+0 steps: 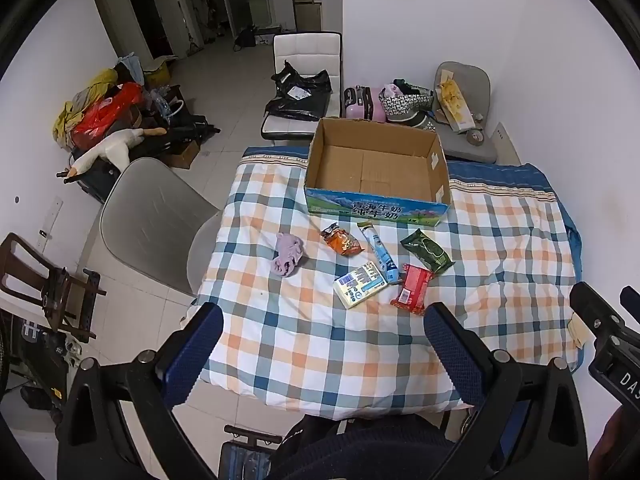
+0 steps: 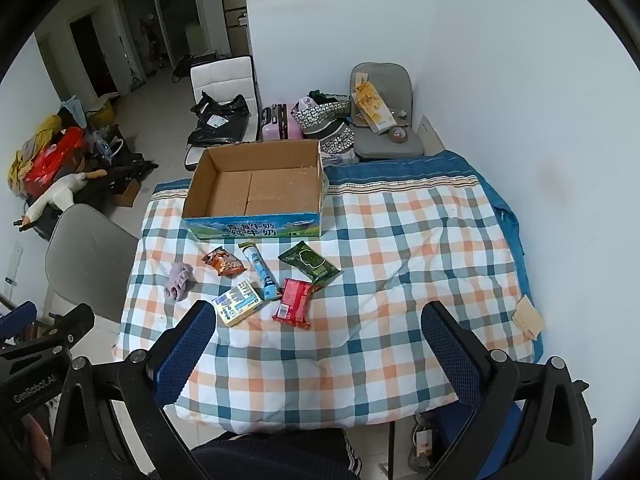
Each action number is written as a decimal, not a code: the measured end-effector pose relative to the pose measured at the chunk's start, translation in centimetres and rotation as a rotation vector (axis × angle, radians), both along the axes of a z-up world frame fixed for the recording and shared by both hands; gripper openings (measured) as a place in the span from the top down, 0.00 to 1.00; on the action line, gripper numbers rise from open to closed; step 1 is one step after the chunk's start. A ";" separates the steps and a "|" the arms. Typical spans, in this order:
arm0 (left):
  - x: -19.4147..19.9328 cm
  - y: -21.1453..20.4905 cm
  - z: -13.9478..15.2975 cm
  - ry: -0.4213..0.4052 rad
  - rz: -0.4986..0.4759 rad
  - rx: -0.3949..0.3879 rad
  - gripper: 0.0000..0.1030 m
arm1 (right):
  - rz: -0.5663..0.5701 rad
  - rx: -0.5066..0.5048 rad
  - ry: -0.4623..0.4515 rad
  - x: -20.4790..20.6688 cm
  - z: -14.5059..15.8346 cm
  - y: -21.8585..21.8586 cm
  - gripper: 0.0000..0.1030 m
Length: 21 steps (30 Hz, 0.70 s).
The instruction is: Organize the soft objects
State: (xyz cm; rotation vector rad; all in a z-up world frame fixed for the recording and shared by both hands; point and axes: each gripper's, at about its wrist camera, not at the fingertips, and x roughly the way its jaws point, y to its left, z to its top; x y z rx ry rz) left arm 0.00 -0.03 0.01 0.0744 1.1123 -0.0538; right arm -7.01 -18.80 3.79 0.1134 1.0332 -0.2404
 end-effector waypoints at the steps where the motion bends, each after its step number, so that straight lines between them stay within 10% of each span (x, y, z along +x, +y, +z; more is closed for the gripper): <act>1: 0.0 0.0 0.0 -0.002 -0.001 0.002 0.00 | 0.001 0.007 -0.006 0.0 0.0 0.0 0.00; 21: 0.1 -0.9 1.6 -0.062 -0.026 0.015 0.00 | -0.001 0.001 -0.011 -0.3 0.3 -0.2 0.00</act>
